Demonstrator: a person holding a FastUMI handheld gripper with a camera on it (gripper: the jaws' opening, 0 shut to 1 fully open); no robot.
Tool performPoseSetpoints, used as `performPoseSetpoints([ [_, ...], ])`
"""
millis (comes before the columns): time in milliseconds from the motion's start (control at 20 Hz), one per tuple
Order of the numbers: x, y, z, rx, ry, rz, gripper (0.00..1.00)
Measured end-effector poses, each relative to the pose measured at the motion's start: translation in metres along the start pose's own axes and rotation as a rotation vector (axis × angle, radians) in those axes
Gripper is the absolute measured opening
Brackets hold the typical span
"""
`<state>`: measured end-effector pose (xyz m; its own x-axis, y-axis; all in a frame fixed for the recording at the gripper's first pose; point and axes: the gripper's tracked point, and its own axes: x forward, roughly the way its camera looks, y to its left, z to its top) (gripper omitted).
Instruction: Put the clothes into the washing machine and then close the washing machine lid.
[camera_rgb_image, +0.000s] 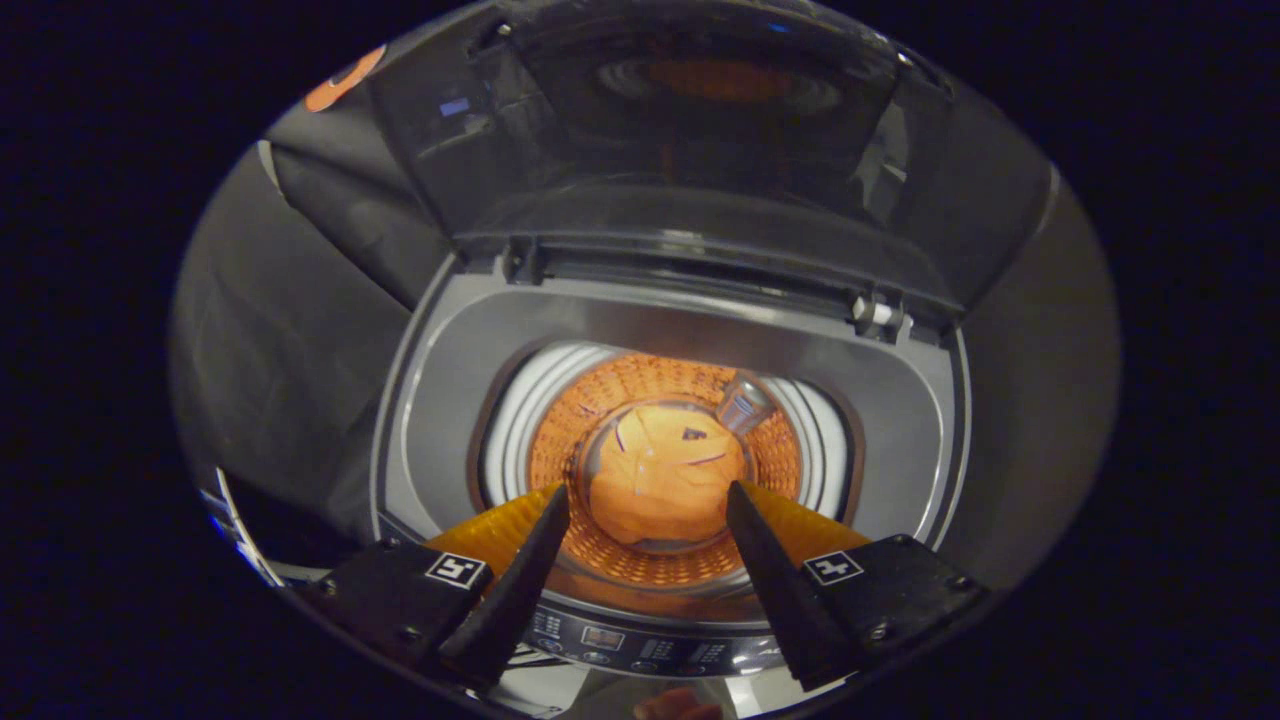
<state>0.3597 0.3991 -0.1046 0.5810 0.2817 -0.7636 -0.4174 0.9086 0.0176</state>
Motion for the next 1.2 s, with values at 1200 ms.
performPoseSetpoints([
  [1200, -0.077, -0.031, 0.264, 0.112, -0.411, -0.086, 1.0],
])
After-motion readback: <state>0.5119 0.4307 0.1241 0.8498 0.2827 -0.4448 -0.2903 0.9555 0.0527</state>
